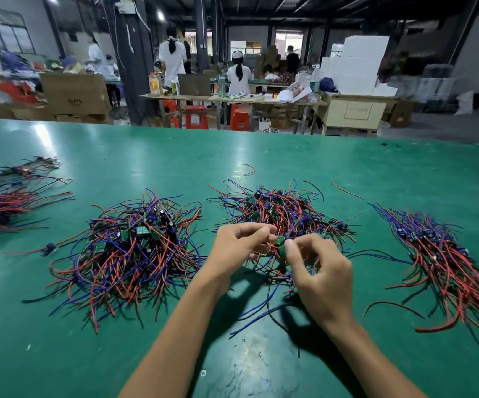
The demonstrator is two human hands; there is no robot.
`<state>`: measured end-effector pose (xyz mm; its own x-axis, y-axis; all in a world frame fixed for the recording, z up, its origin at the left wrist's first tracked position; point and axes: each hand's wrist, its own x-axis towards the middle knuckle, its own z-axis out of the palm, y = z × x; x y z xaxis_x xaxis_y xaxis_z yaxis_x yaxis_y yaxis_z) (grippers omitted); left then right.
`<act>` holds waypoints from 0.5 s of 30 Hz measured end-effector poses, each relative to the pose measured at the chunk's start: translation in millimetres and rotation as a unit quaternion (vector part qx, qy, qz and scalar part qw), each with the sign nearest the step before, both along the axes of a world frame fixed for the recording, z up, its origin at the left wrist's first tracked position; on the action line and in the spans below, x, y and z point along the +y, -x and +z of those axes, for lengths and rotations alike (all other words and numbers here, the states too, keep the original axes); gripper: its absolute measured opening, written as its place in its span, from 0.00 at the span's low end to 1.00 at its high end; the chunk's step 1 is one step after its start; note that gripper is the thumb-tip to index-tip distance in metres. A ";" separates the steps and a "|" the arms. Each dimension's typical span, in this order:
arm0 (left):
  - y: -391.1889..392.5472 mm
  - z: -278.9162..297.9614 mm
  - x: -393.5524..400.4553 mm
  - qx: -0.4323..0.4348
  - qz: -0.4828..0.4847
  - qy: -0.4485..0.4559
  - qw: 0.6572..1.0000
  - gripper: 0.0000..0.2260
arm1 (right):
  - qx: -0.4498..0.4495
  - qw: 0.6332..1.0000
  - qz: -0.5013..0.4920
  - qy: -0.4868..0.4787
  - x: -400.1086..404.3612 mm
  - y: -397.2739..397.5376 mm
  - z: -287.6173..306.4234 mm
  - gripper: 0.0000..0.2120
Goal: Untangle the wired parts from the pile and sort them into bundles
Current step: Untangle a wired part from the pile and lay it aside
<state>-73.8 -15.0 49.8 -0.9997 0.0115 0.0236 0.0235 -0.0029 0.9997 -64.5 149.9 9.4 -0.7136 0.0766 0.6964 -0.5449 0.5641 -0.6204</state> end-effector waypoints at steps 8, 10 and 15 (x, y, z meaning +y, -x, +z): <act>0.9 4.6 -1.0 -0.035 -0.060 -0.176 0.982 0.09 | -0.242 0.966 -0.011 0.094 13.6 17.5 -0.1 0.24; 1.2 5.7 0.0 -0.037 -0.086 -0.224 0.970 0.09 | -0.262 0.957 0.032 0.120 11.5 17.7 4.4 0.31; 4.5 5.2 -1.6 -0.020 -0.085 -0.238 0.967 0.09 | -0.352 0.858 0.187 0.323 6.9 15.3 16.7 0.27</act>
